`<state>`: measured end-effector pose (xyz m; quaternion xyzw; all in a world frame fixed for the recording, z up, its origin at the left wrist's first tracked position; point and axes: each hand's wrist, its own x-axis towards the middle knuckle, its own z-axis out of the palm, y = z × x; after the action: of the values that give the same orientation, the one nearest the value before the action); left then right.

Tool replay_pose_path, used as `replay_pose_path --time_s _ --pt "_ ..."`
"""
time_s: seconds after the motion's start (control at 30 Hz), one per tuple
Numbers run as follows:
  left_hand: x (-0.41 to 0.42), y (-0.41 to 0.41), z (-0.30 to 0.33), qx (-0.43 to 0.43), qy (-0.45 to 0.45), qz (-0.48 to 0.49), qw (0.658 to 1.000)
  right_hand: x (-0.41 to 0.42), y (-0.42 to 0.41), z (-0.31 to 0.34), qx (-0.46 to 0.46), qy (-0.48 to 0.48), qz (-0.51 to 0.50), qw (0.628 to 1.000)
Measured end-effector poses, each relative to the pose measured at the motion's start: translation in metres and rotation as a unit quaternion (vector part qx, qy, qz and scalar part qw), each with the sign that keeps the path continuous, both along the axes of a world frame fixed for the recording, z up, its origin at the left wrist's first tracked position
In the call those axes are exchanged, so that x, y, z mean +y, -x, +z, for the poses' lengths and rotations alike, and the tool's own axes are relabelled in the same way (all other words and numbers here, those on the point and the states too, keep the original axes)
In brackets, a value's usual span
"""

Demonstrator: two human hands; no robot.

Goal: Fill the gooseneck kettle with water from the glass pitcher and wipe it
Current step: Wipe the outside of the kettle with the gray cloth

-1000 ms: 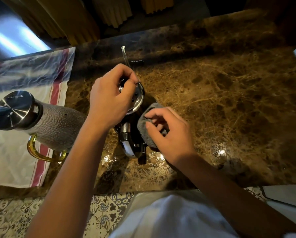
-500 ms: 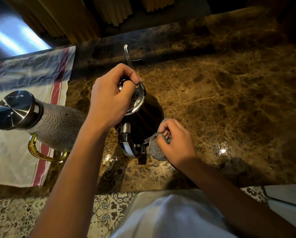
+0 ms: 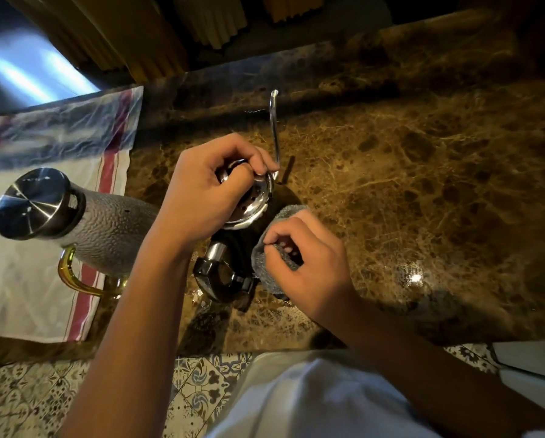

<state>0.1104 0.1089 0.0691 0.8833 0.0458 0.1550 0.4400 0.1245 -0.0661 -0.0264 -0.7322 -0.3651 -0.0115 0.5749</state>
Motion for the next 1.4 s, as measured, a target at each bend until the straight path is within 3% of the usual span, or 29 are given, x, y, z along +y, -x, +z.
replay_pose_path --time_s 0.3,0.53,0.73,0.83,1.03,1.1,1.2,1.33,1.4 --pt "-0.004 0.001 -0.003 -0.025 -0.019 0.037 0.999 -0.029 0.012 -0.04 0.06 0.062 -0.009 0.996" --pt "-0.004 0.005 -0.001 0.008 -0.083 0.039 0.996 -0.01 -0.001 0.022 0.075 0.022 0.032 0.996" --pt "-0.005 0.009 -0.002 0.003 -0.049 0.056 0.997 -0.003 -0.001 0.032 0.098 0.007 0.035 0.995" --pt "-0.005 0.009 -0.001 0.004 -0.02 0.064 0.998 -0.01 -0.005 0.006 0.146 0.055 0.001 0.988" --pt "-0.007 0.007 -0.002 0.005 -0.005 0.06 0.998 -0.044 -0.019 -0.037 0.129 0.195 0.021 0.972" --pt "-0.004 0.007 -0.001 0.016 -0.006 0.052 0.998 -0.043 -0.02 -0.037 0.134 0.203 0.026 0.97" --pt "0.0 0.0 0.009 0.053 -0.034 0.013 0.998 -0.037 -0.028 -0.026 0.157 0.183 0.015 0.97" --pt "-0.002 -0.006 0.03 0.15 -0.193 0.018 0.969 -0.024 -0.038 0.012 0.17 0.063 0.011 0.983" --pt "-0.014 0.0 0.038 0.173 -0.225 0.024 0.959 -0.018 -0.043 0.034 0.181 -0.015 -0.011 0.983"
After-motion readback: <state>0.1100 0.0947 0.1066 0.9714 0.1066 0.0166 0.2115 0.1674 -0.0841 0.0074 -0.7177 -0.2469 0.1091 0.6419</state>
